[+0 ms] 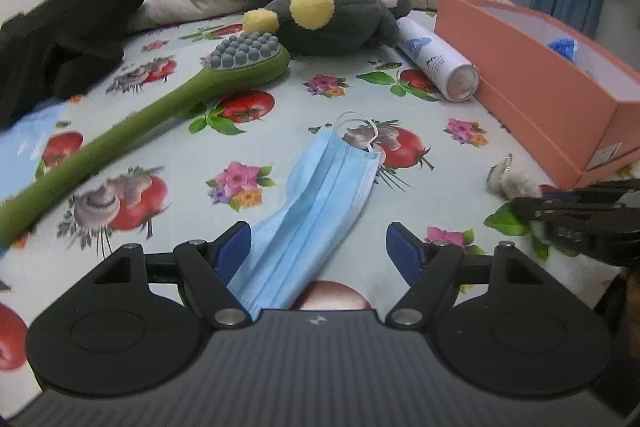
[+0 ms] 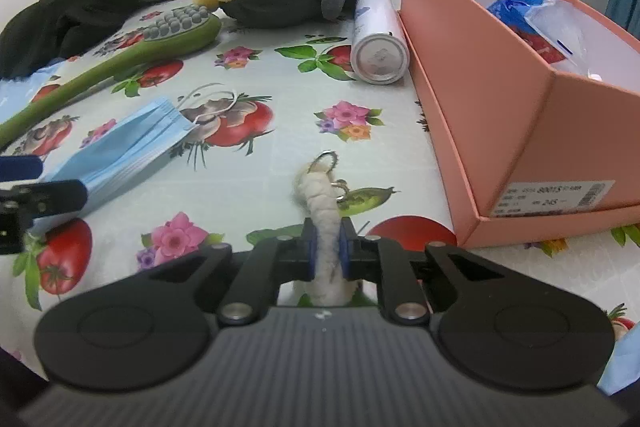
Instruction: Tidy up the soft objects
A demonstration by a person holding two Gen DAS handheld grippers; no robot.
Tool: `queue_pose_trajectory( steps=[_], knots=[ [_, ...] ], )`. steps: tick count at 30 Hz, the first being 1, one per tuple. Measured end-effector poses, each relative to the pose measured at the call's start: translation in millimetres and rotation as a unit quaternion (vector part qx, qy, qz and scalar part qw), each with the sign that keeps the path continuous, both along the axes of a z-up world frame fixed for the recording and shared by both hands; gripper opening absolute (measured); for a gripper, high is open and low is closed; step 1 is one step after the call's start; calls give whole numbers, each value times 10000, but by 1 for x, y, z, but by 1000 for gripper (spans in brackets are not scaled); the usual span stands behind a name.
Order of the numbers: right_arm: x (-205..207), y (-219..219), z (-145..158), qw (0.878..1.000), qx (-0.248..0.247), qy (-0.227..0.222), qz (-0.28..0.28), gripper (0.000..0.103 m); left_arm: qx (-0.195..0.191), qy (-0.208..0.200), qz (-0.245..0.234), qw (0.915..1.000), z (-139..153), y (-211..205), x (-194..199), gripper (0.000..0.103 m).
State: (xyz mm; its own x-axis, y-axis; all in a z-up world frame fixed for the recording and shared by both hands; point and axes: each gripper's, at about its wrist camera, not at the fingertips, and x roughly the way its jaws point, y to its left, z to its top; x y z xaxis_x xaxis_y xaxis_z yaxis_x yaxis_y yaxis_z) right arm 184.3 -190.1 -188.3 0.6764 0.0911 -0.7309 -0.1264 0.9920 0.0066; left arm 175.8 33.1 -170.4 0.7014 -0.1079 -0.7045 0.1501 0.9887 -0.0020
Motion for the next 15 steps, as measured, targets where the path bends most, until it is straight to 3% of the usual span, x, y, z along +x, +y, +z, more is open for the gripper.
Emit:
queue_pose_trajectory(
  steps=[3, 8, 12, 15],
  knots=[
    [-2, -2, 0, 10000, 2, -10, 14, 13, 322, -31, -32, 9995, -6, -4, 8, 79],
    [-6, -2, -1, 10000, -19, -21, 50, 13, 506, 115, -117, 9986, -18, -1, 23, 79],
    [-6, -2, -1, 10000, 1, -11, 51, 13, 507, 193, -201, 9983, -26, -1, 28, 77],
    [-5, 0, 0, 9999, 40, 28, 96, 13, 305, 367, -57, 9988, -31, 3, 35, 71]
  ],
)
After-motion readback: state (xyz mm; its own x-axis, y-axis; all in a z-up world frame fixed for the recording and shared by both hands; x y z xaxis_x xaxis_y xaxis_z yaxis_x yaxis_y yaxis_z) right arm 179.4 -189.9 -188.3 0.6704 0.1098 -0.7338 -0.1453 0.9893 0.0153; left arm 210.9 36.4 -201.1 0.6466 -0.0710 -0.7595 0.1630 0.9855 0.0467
